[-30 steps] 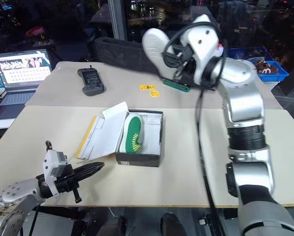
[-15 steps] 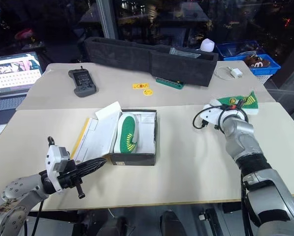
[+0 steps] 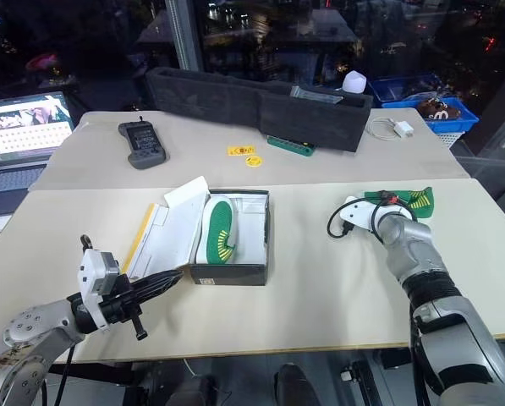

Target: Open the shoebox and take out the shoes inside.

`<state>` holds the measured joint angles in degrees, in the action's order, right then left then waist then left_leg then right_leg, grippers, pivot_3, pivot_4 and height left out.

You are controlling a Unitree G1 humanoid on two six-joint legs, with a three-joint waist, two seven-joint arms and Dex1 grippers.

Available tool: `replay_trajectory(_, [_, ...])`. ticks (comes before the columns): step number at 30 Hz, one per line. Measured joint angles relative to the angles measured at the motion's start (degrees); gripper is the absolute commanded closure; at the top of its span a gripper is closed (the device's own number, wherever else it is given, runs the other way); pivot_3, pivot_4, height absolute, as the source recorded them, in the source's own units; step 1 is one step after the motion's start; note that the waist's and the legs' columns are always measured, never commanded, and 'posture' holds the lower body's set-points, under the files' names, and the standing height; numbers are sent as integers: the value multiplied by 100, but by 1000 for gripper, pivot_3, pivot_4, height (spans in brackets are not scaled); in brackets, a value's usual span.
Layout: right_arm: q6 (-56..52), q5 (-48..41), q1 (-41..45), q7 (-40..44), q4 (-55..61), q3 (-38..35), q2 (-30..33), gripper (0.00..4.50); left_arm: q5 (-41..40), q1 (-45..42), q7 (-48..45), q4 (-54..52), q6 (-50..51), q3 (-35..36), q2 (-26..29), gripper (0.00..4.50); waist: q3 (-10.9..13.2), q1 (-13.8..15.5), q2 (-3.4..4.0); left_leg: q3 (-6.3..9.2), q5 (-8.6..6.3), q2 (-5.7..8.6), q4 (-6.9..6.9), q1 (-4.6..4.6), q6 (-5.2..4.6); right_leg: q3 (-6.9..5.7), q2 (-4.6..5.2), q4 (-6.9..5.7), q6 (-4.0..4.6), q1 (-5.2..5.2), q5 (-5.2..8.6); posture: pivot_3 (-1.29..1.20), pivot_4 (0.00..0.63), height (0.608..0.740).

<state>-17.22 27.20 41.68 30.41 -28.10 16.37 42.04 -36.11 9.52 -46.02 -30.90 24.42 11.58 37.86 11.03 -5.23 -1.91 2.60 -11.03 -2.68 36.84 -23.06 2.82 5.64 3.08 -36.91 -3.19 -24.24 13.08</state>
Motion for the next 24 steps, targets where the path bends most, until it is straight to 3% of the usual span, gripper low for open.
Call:
replay_trajectory(3, [-600, -639, -43, 1469, 1147, -100, 182, 762, 0, -53, 0, 2, 53, -18, 3, 4478, 0, -25, 1, 3, 0, -2, 0, -1, 0, -1, -2, -4, -1, -5, 0, 0, 150, 715])
replay_trajectory(7, [-415, -1156, 184, 2578, 2186, -93, 356, 762, 1, -70, -4, 18, 62, -20, 3, 4478, 3, -39, 4, 3, 0, -3, -1, -3, 1, -3, -2, -4, -1, -10, 1, 0, 150, 715])
replay_trajectory(11, [515, -1452, 1263, 2921, 2336, 277, -569, 762, 10, -102, -7, 42, 63, -81, -12, 4478, 3, -146, 5, -2, -1, -10, -3, 13, 1, -2, -8, -13, 5, -10, -3, 0, 150, 715])
replay_trajectory(14, [1822, -1313, 2063, 2986, 2037, 998, -1278, 762, 10, -205, -10, 37, 59, -155, -45, 4478, 2, -130, 4, 26, -1, -21, -6, 1, 1, -15, -26, -11, 10, -9, 2, 0, 150, 715])
replay_trajectory(18, [3577, -676, 2418, 2944, 838, 1763, -1458, 762, 21, -168, -9, 55, 56, -140, -47, 4478, 0, 90, -1, 26, -1, -7, -4, -21, 2, -28, -3, 9, 13, -14, -1, 0, 150, 715])
replay_trajectory(24, [5218, 207, 2967, 2602, -721, 2389, -1662, 762, 27, -47, 3, 57, 45, -129, -74, 4478, 1, 118, -1, 24, -1, -7, -5, -19, 2, -27, -4, -5, 46, -23, -18, 0, 150, 715])
